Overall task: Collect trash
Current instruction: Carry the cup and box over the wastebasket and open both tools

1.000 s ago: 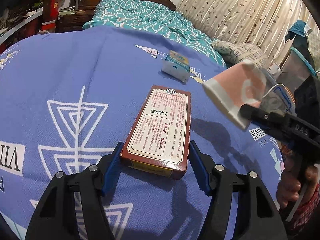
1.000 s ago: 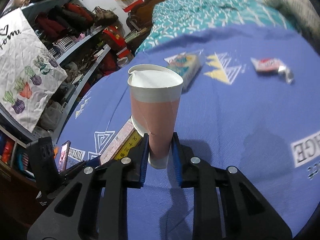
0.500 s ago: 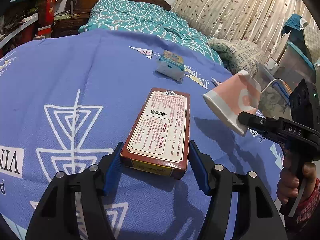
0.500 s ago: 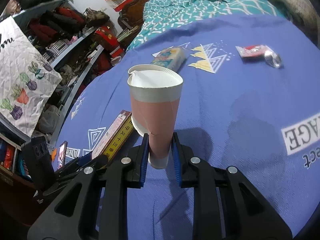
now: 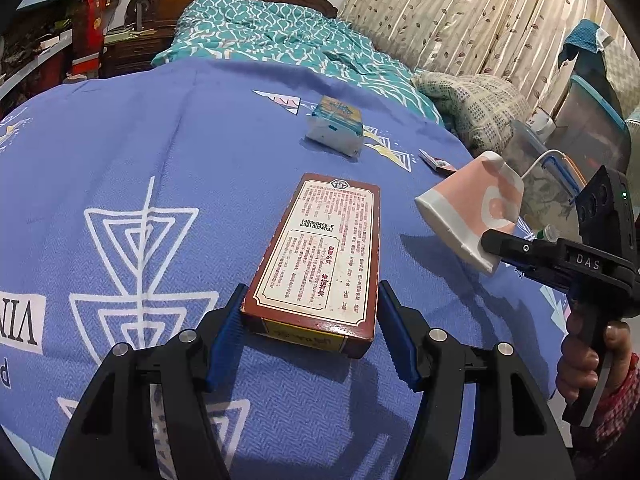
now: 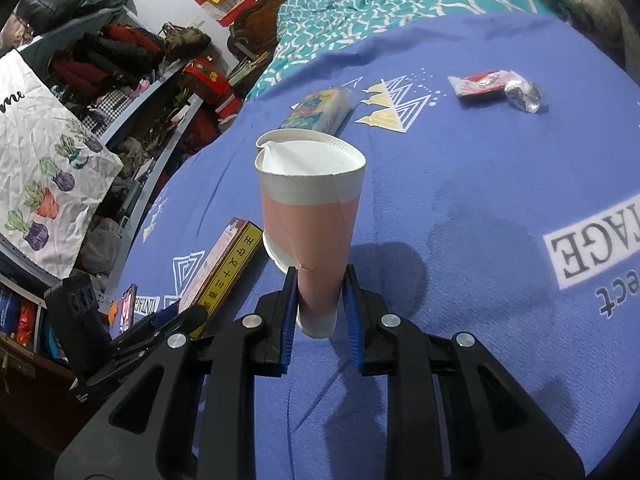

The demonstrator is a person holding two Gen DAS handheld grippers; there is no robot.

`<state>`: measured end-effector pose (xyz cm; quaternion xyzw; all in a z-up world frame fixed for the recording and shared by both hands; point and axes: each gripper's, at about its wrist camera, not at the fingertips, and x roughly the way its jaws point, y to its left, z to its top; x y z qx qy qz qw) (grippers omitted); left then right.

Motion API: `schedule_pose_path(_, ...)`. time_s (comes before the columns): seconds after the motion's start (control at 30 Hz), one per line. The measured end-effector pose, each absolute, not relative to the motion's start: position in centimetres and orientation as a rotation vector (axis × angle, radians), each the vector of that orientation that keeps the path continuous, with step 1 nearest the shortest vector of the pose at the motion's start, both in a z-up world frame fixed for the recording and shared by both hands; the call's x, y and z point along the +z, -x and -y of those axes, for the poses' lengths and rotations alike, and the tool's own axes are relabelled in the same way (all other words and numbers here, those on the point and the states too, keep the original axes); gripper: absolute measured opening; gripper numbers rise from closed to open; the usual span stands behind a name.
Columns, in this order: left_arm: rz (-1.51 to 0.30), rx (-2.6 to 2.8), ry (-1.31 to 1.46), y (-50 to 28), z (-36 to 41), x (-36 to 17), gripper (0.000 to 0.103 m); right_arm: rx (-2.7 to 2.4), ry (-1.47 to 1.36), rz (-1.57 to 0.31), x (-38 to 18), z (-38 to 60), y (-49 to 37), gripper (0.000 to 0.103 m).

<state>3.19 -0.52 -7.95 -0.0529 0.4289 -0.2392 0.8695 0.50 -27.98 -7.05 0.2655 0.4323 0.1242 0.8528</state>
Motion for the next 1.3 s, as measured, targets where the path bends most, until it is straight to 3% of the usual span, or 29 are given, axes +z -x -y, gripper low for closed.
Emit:
schedule_pose_path(0.9, -0.910, -0.554, 0.139, -3.1, 0.0, -8.0, 0.060, 0.254, -0.525, -0.924, -6.3, 26.9, -0.9, 0.025)
schedule_pose_path(1.3, -0.964, -0.658, 0.034, -2.9, 7.0, -7.1, 0.060, 0.166, -0.606, -0.842, -7.0, 33.7, 2.8, 0.025)
